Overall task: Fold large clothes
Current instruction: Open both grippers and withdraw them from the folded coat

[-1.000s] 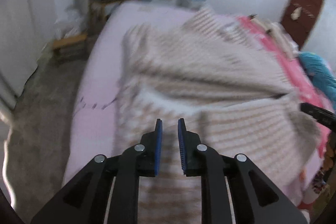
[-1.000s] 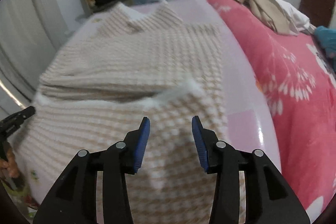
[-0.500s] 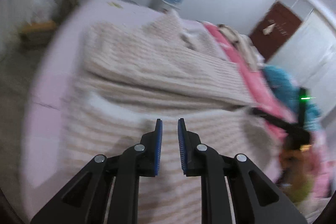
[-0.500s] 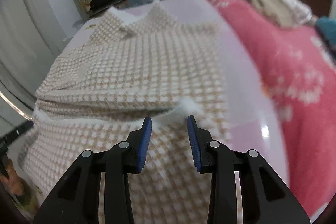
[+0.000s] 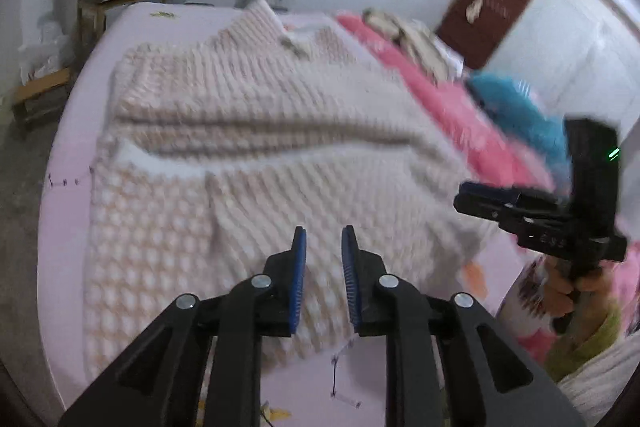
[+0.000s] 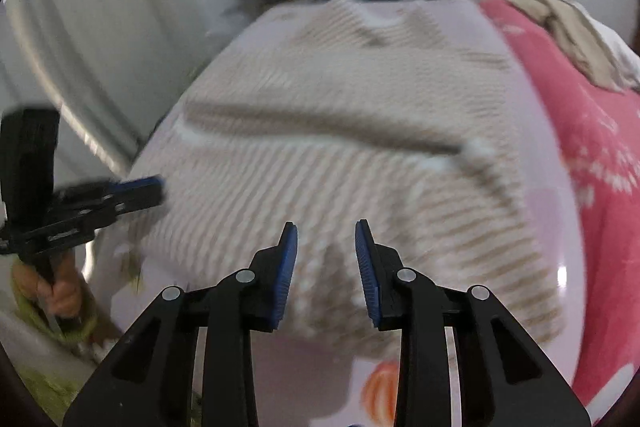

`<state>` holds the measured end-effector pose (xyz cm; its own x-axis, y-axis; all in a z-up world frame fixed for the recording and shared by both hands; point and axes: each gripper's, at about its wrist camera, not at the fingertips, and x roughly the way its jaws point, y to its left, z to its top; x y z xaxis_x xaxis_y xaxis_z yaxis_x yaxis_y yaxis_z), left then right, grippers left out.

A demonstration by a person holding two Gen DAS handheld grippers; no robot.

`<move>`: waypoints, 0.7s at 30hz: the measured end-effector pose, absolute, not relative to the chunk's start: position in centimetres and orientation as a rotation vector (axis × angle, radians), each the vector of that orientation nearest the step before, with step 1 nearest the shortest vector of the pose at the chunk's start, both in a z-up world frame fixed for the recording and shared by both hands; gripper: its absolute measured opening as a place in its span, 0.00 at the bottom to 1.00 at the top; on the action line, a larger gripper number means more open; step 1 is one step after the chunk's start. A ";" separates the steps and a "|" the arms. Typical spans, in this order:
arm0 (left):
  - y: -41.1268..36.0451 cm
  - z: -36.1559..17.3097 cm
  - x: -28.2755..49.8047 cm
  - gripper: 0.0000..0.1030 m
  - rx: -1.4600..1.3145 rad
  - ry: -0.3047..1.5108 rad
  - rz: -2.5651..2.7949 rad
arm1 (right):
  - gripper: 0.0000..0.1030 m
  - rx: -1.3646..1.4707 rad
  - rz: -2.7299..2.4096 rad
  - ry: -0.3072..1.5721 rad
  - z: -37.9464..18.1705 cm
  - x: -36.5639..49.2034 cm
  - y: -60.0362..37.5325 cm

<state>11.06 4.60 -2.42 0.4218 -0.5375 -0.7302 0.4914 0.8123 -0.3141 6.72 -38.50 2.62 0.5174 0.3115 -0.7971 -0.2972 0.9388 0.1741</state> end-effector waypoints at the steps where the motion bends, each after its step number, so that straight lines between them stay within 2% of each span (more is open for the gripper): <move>1: 3.8 -3.5 11.0 0.17 0.017 0.961 -0.589 | 0.28 0.001 0.368 1.004 1.1 6.7 -37.8; 4: 3.5 -5.3 10.8 0.17 0.047 0.970 -0.531 | 0.28 0.003 0.344 1.018 -1.3 6.9 -37.6; 7: 4.1 -3.8 10.1 0.17 0.028 0.958 -0.538 | 0.26 0.027 0.325 1.031 0.1 6.8 -38.2; 11: 4.7 -1.7 7.6 0.18 0.015 0.883 -0.670 | 0.26 -0.022 0.429 0.947 2.5 4.9 -37.1; 16: 2.6 -5.2 7.0 0.20 0.054 0.943 -0.646 | 0.26 -0.082 0.452 0.975 -1.1 4.6 -34.4; 21: 3.5 -3.0 5.9 0.20 0.035 0.886 -0.667 | 0.24 -0.061 0.479 0.949 1.5 3.8 -34.3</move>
